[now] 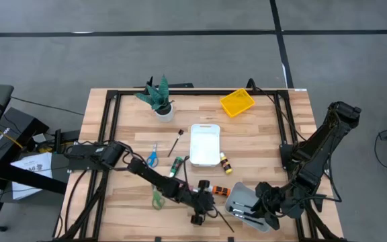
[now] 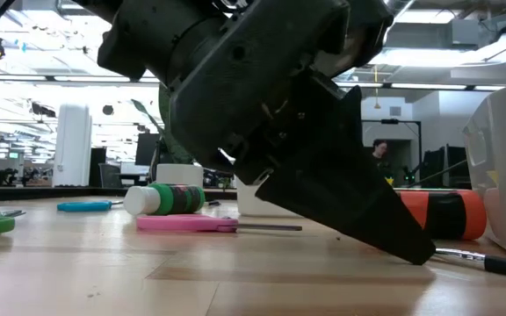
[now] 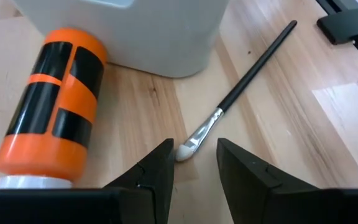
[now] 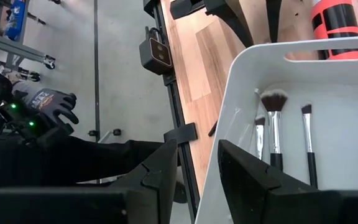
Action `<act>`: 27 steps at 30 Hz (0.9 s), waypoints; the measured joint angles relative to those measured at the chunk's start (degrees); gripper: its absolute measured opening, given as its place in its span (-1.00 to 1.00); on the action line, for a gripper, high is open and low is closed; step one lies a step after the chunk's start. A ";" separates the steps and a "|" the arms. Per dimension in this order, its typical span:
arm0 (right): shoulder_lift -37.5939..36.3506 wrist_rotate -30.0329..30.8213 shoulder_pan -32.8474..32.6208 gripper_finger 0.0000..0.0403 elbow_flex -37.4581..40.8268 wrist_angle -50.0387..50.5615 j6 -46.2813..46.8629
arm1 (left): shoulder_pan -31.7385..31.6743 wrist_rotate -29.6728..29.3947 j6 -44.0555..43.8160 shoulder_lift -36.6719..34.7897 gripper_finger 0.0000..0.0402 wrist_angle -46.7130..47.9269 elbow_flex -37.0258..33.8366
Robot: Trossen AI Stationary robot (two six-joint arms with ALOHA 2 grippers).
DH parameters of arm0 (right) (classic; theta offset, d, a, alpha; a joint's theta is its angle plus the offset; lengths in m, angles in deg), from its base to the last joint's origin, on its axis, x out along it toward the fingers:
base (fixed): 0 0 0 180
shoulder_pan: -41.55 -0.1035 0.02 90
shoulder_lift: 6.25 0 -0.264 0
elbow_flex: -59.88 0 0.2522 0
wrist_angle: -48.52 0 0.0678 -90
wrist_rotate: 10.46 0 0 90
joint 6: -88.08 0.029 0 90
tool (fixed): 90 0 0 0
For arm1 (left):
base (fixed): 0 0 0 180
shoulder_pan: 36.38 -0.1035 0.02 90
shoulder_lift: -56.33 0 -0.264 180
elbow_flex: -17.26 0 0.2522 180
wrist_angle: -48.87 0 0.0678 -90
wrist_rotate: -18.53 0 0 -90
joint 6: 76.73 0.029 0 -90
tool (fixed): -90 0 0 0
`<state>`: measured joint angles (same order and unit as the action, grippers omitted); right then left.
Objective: Pick & Place Paint Supplies
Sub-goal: Put the eyeshadow brush into the gray bin
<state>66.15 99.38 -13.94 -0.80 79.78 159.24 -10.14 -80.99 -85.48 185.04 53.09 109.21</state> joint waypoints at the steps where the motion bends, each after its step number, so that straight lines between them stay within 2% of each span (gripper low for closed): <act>1: 0.00 0.00 0.00 -0.44 0.00 0.02 0.00 | 0.16 -0.08 -0.02 0.00 -0.42 0.06 0.00; 6: 0.02 0.00 0.00 -0.44 0.00 0.00 -0.04 | 0.87 -0.35 -0.34 -0.02 -0.53 0.35 0.00; 17: 0.02 0.00 0.00 -0.44 0.00 0.02 -0.17 | 2.33 0.38 -1.04 -0.02 -0.96 0.76 -0.04; 27: 0.02 1.22 0.00 -0.44 0.00 -0.22 -0.02 | 4.85 1.94 -4.28 -0.02 -1.00 0.85 -0.07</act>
<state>66.17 100.60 -13.94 -0.80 79.56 159.22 -5.29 -79.05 -89.77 185.02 53.94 109.14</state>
